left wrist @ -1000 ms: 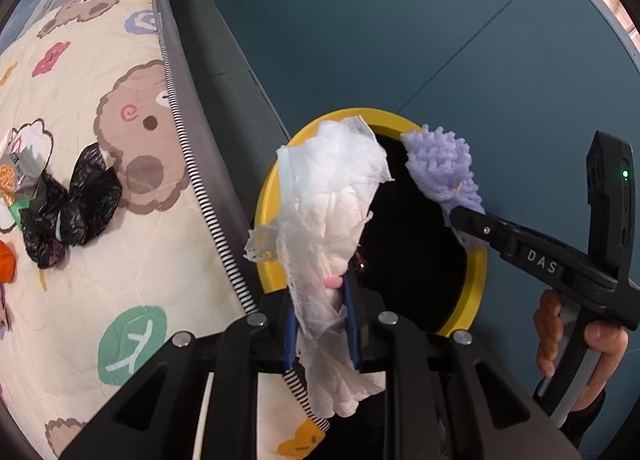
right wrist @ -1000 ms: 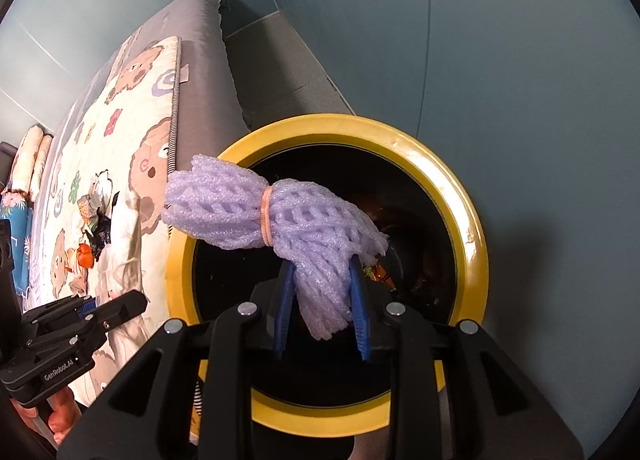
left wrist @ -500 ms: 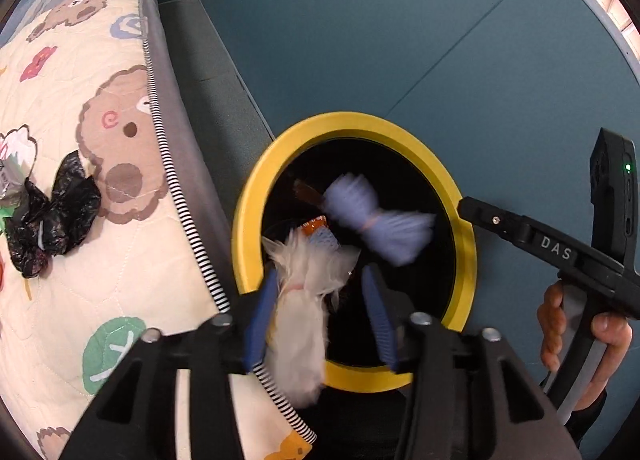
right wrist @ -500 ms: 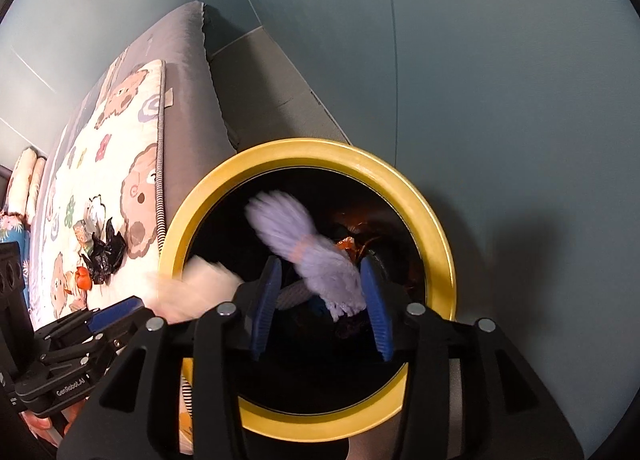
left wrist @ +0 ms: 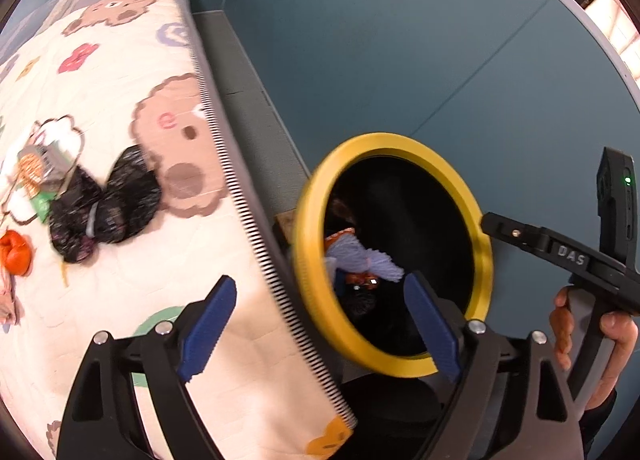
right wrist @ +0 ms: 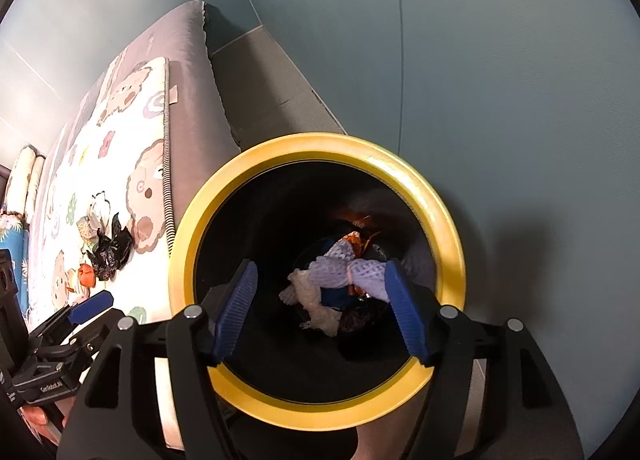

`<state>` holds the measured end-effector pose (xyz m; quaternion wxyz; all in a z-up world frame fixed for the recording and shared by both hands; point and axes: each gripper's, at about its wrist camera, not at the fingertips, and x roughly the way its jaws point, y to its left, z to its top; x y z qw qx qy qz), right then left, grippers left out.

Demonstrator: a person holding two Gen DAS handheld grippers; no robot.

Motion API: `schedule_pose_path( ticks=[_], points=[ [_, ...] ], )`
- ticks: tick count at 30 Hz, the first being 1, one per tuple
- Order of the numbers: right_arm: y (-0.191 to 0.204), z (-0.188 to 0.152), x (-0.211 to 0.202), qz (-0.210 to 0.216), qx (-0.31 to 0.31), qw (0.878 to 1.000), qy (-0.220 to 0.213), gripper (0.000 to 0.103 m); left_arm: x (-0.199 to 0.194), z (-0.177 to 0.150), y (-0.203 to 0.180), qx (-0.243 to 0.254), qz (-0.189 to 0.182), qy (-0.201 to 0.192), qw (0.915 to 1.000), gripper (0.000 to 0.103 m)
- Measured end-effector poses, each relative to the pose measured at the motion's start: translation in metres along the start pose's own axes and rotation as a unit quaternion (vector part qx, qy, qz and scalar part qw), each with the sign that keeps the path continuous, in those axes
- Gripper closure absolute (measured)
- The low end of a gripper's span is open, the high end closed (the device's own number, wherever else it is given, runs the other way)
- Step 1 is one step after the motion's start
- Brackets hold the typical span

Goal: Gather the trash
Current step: 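Move both open tools back over the bed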

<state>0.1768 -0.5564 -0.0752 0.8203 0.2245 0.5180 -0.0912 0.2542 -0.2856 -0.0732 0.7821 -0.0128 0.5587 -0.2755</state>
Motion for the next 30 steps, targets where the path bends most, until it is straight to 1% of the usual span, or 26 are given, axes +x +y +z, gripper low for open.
schedule_pose_path(
  ticks=[3,10,15,20,30],
  points=[
    [0.009,-0.001,0.001,0.002,-0.008,1.000,0.006,0.031,-0.003,-0.005,0.018,-0.015,0.005,0.000,0.9999,0.019],
    [0.041,-0.005,0.003,0.010,-0.027,0.999,0.016,0.030,-0.017,-0.012,0.062,-0.047,0.018,-0.003,0.9987,0.019],
    [0.068,-0.006,0.009,0.017,-0.044,0.999,0.022,0.030,-0.032,-0.016,0.090,-0.064,0.030,-0.014,0.9974,0.019],
    [0.104,-0.006,0.014,0.028,-0.067,0.997,0.028,0.030,-0.051,-0.021,0.118,-0.082,0.041,-0.025,0.9954,0.019],
    [0.176,-0.003,0.029,0.055,-0.110,0.992,0.041,0.030,-0.082,-0.026,0.184,-0.125,0.082,-0.040,0.9879,0.019]
  ],
)
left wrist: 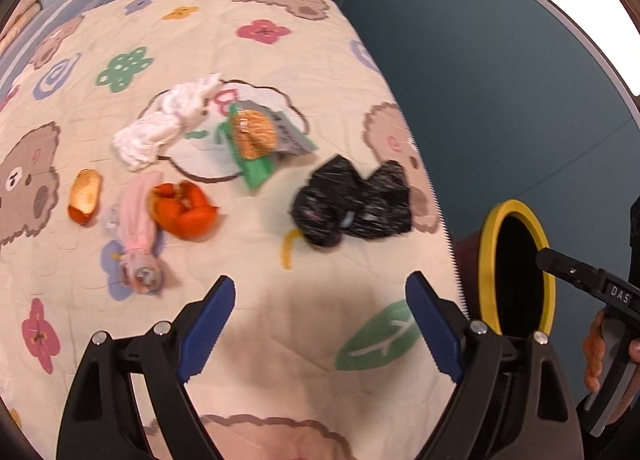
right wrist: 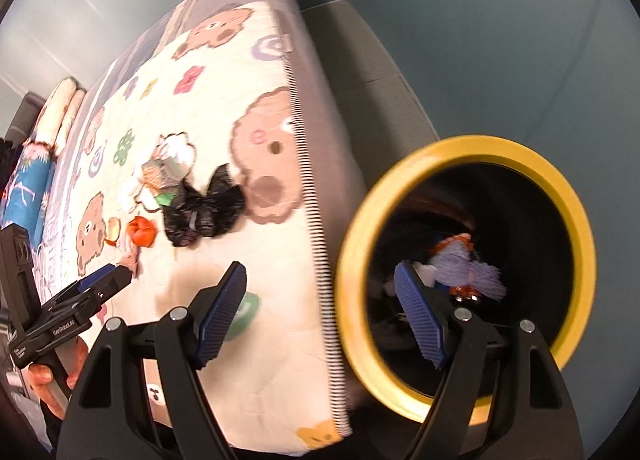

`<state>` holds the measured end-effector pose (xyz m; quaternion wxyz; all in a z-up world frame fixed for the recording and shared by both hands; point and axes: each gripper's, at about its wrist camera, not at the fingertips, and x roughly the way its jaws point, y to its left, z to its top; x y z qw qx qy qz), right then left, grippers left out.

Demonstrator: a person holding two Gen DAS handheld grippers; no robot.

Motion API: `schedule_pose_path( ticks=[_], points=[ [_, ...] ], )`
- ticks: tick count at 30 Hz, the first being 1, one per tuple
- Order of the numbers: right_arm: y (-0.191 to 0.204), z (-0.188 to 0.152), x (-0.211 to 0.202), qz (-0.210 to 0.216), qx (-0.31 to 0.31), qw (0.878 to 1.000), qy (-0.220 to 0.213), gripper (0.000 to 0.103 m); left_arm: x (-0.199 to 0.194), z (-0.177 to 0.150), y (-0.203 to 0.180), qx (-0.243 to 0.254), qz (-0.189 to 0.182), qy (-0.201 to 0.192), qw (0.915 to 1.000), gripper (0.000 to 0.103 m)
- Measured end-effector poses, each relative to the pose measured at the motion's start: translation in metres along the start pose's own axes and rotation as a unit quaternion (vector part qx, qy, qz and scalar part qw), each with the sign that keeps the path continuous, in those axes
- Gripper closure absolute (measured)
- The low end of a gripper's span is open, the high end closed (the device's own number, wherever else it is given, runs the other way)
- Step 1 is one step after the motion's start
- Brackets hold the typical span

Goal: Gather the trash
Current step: 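Move both open tools back over the bed, then grasp the pink cloth bundle with the left tool while the right tool grasps the black bag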

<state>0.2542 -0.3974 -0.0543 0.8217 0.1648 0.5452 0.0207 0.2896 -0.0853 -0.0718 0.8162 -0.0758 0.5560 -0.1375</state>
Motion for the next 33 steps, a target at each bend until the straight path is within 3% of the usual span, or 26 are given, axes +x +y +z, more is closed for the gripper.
schedule_pose_path(
  ticks=[15,33],
  points=[
    [0.086,0.025,0.056,0.019,-0.051,0.998,0.044,0.030,-0.001,0.015,0.098,-0.064,0.043,0.005,0.9971,0.019],
    [0.147,0.051,0.125,0.011,-0.080,0.993,0.089,0.030,0.023,0.020,0.155,-0.095,0.052,0.025,0.9938,0.019]
  ],
)
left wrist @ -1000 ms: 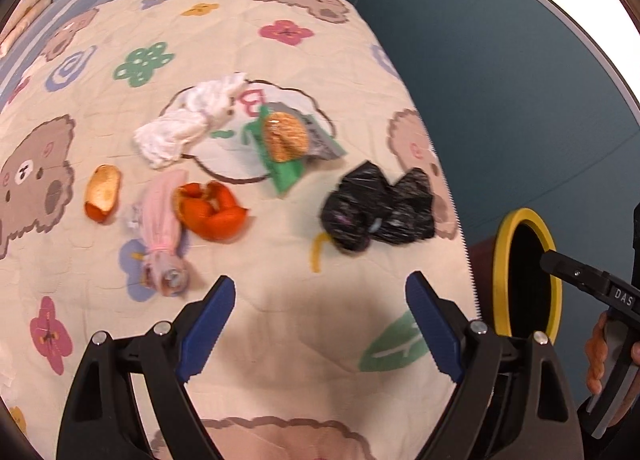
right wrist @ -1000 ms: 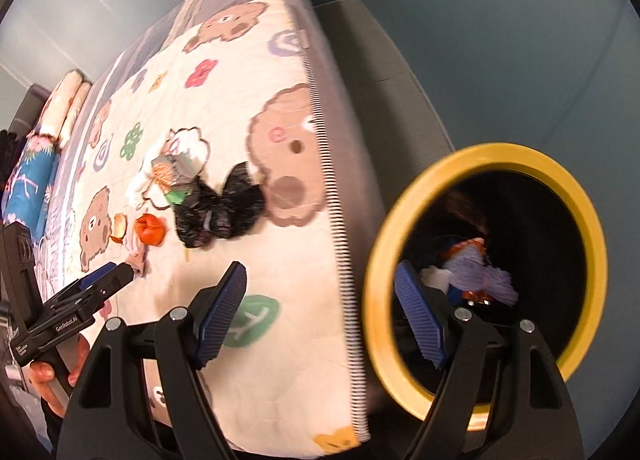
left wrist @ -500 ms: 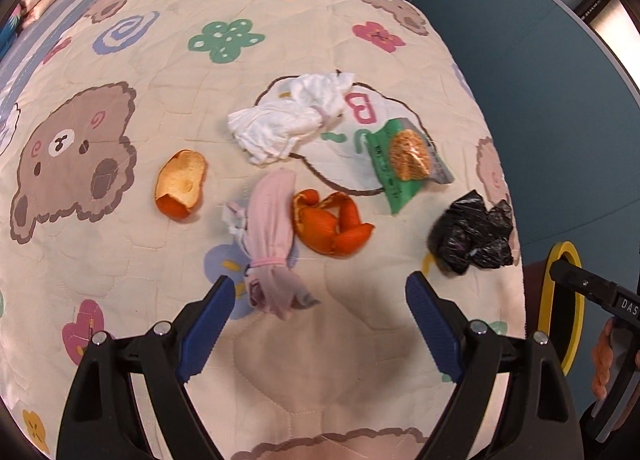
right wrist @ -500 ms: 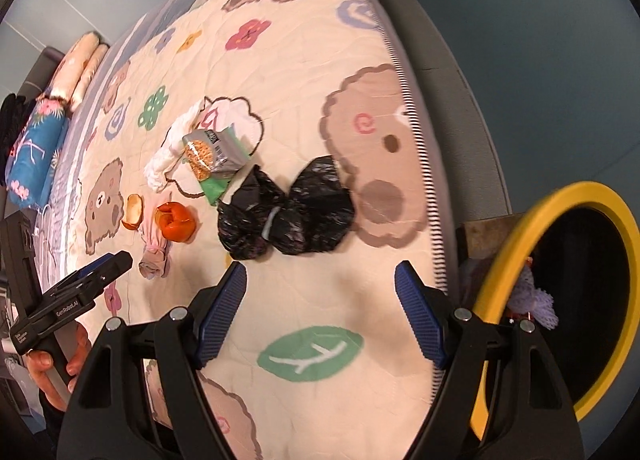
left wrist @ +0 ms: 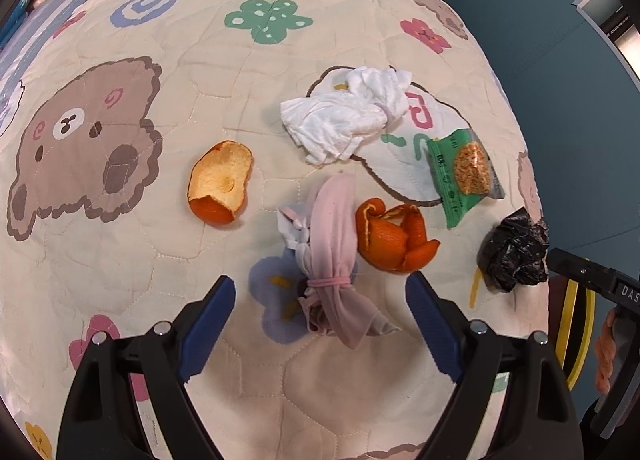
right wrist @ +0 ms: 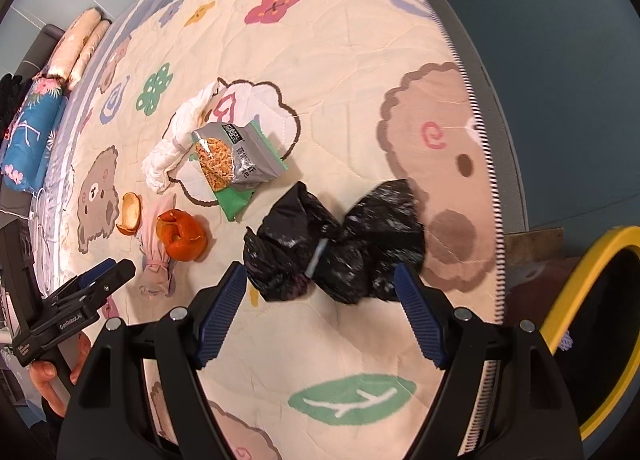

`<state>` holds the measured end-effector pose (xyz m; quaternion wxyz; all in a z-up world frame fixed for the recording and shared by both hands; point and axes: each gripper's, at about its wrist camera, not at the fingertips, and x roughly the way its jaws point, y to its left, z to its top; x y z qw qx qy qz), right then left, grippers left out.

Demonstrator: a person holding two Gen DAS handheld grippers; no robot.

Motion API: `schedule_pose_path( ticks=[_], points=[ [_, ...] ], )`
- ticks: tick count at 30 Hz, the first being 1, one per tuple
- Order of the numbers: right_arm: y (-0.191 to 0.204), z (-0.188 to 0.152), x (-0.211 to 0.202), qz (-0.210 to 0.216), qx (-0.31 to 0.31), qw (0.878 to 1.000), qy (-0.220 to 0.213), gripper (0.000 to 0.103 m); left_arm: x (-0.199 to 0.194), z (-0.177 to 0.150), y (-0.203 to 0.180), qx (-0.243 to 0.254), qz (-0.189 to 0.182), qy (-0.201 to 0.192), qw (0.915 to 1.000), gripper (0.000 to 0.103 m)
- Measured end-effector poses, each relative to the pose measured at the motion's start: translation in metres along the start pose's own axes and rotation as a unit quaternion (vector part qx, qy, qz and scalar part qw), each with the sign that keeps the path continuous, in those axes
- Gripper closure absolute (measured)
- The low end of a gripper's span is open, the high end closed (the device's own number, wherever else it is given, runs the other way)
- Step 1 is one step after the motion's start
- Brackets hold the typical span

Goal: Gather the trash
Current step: 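Grasp the pink cloth bundle with the left tool while the right tool grasps the black bag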

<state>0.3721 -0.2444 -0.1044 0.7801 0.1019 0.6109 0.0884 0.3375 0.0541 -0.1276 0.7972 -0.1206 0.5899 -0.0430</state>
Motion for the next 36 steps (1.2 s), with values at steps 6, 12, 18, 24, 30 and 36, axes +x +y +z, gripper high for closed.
schedule_pose_path(
  ticks=[6,12,18,24,30,36],
  points=[
    [0.005,0.009,0.015,-0.006,0.001,1.000,0.006,0.030,0.015,-0.003,0.002,0.001,-0.013,0.015,0.9998,0.019],
    [0.010,0.019,0.035,-0.014,-0.002,1.000,0.018,0.030,0.031,-0.004,0.002,0.008,-0.010,0.026,0.9996,0.023],
    [0.013,0.024,0.053,-0.027,-0.008,0.999,0.029,0.036,0.041,-0.007,-0.001,0.022,-0.013,0.040,0.9989,0.050],
    [0.017,0.026,0.062,-0.030,-0.012,0.999,0.025,0.051,0.041,-0.009,-0.004,0.033,-0.008,0.041,0.9986,0.079],
    [0.023,0.022,0.056,-0.033,-0.029,0.999,0.020,0.072,0.039,-0.011,-0.004,0.027,-0.014,0.044,0.9986,0.081],
    [0.027,0.013,0.045,-0.029,-0.036,0.999,0.021,0.079,0.029,-0.020,0.000,0.025,-0.021,0.043,0.9986,0.081]
  ],
)
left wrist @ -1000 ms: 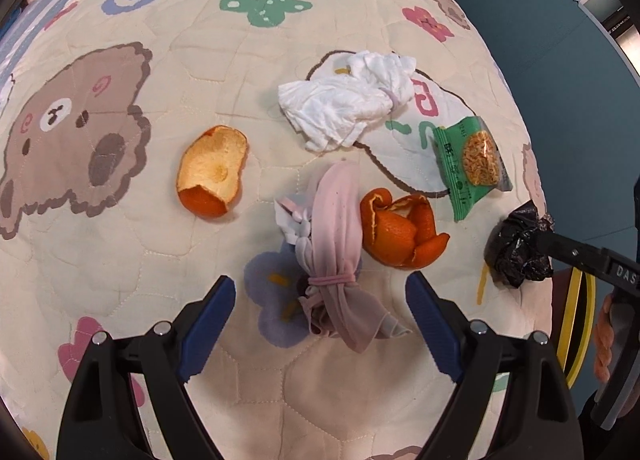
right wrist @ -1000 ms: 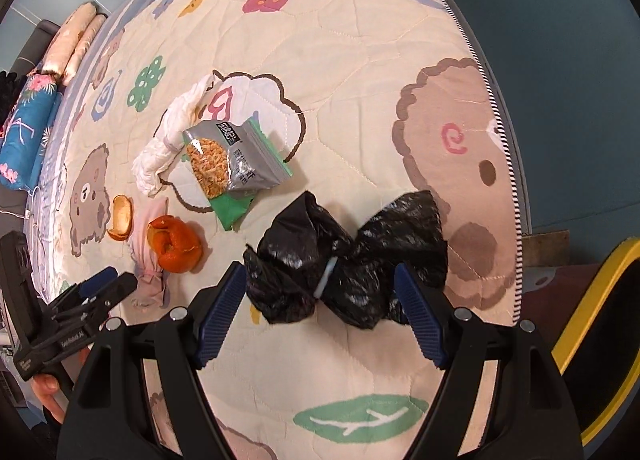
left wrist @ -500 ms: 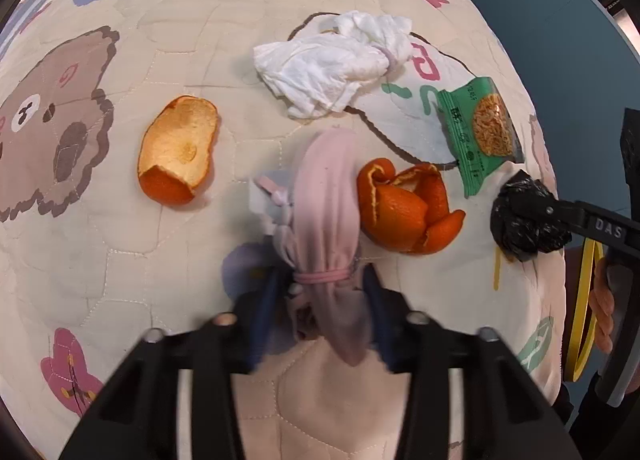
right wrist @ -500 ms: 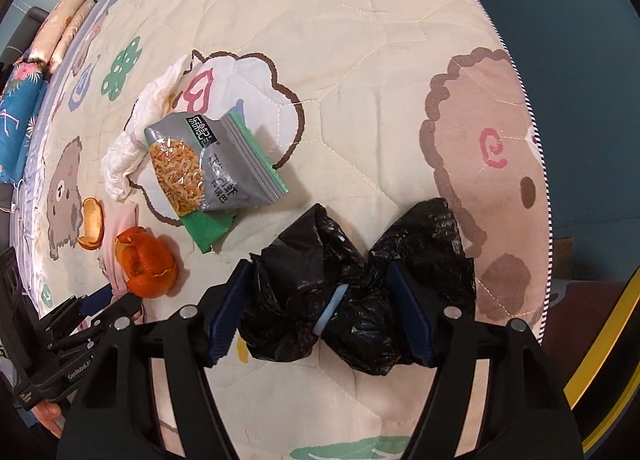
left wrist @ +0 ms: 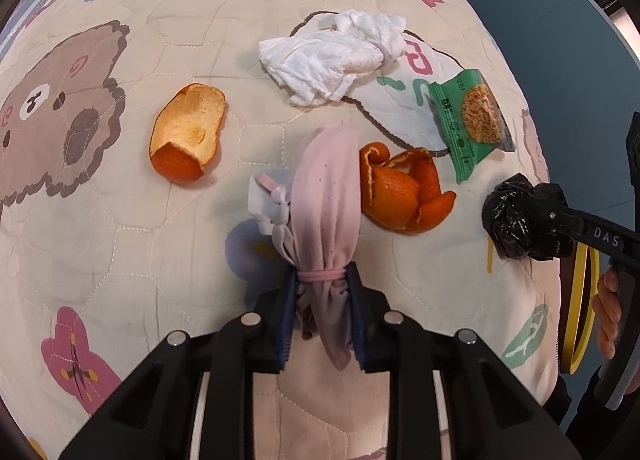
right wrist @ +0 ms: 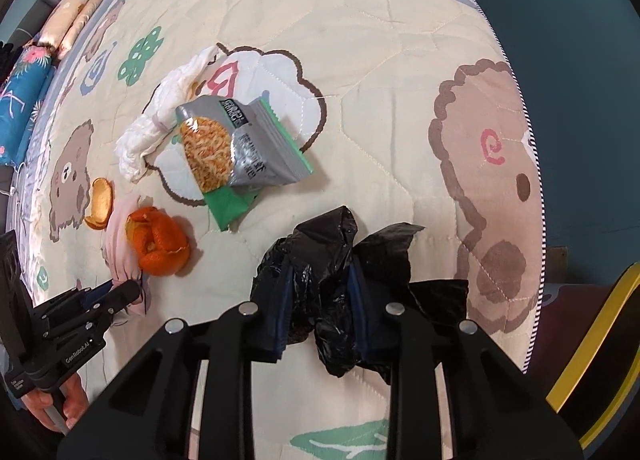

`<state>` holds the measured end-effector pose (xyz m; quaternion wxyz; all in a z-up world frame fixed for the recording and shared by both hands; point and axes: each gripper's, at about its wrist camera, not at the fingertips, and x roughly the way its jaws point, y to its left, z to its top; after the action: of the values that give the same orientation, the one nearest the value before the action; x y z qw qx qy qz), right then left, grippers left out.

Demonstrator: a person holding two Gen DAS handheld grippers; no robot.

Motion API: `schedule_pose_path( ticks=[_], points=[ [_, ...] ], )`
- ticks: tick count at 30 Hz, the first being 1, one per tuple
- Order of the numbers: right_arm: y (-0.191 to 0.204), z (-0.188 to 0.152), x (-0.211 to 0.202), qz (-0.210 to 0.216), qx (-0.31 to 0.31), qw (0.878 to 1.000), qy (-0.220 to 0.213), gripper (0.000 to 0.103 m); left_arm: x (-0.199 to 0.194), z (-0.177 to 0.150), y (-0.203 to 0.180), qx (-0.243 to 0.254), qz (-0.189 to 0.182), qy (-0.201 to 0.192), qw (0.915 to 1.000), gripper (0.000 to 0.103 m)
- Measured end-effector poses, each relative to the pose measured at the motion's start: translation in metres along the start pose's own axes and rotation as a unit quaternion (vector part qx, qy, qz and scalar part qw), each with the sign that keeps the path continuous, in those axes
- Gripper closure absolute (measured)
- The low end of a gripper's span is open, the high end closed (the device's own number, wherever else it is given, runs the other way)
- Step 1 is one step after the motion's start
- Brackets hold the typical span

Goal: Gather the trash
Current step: 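Grasp the pink cloth bundle with the left tool while the right tool grasps the black bag, then carry the pink cloth bundle and black bag over the bin with both tools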

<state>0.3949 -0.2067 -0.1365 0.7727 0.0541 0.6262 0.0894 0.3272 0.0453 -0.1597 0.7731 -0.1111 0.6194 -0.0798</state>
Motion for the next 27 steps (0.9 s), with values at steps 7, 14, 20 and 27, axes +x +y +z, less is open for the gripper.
schedule_pose_path(
  ticks=[7,14,20,27],
  points=[
    [0.000,-0.020,-0.018,0.026,0.001,1.000,0.000,0.079,-0.019,-0.008,-0.006,0.004,0.008,-0.015,0.9998,0.081],
    [-0.006,-0.043,-0.041,0.040,0.007,0.999,-0.009,0.079,-0.036,-0.018,-0.013,0.003,0.009,-0.026,0.9996,0.081],
    [-0.021,-0.067,-0.067,0.049,0.009,0.998,-0.024,0.079,-0.049,-0.029,-0.025,0.006,0.002,-0.033,0.9994,0.081],
    [-0.046,-0.089,-0.101,0.043,0.022,0.997,-0.052,0.079,-0.063,-0.039,-0.054,0.027,-0.013,-0.041,0.9987,0.081]
  ],
)
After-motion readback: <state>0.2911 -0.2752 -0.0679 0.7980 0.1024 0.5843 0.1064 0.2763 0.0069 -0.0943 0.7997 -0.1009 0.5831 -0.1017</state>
